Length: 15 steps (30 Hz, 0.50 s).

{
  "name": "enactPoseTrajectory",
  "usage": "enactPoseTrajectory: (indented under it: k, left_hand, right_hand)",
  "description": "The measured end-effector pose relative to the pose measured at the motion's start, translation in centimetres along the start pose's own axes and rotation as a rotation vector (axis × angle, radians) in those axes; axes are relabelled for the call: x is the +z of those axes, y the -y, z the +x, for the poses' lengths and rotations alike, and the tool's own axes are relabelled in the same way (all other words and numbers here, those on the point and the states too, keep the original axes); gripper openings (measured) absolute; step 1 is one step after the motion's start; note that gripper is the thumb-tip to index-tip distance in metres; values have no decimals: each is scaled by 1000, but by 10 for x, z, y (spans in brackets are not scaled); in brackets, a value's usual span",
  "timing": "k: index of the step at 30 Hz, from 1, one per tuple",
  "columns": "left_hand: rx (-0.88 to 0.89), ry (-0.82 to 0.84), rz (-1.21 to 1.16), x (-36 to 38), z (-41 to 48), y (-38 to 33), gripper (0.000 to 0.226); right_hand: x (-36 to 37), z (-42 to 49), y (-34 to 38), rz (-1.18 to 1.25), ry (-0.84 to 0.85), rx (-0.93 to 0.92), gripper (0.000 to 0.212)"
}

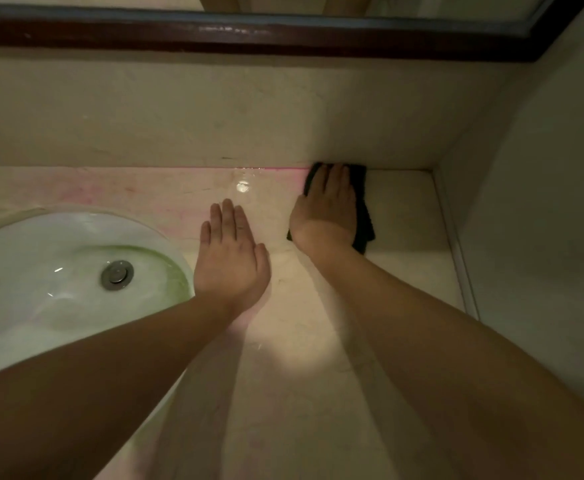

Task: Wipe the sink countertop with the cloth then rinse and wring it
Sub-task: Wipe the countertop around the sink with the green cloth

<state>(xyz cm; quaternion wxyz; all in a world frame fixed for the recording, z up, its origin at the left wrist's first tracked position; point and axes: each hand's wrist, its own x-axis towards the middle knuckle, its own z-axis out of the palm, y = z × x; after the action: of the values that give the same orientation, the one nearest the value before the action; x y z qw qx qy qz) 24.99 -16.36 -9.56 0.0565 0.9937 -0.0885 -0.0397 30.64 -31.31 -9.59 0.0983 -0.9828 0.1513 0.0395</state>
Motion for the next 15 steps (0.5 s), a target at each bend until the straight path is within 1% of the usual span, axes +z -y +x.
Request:
enactPoseTrajectory:
  k: [3,6,8,9,11,13,15]
  left_hand:
    - [11,-3,-12,-1,-1,2,69]
    - [25,-2,-40,-2,-2,3,68]
    - [23,-4,-46,-4,-2,2,68]
    - [20,-1,-44,-5,-3,2,68]
    - [18,5,-45,-7,-3,2,69]
    - [15,2,-55,-8,-3,2,70]
    - [11,-1,-50,-7,-3,2,70]
  right_hand:
    - [0,-13,-8,21,34,-291,61]
    - [-5,-48,-23,-30,39,-498,59]
    - [-8,-88,-38,-31,77,-623,57]
    - [-8,-110,-46,-33,103,-651,56]
    - [-5,-138,-61,-58,127,-623,57]
    - [-5,-135,-75,-86,101,-529,58]
    - [-8,-109,-82,-85,56,-418,59]
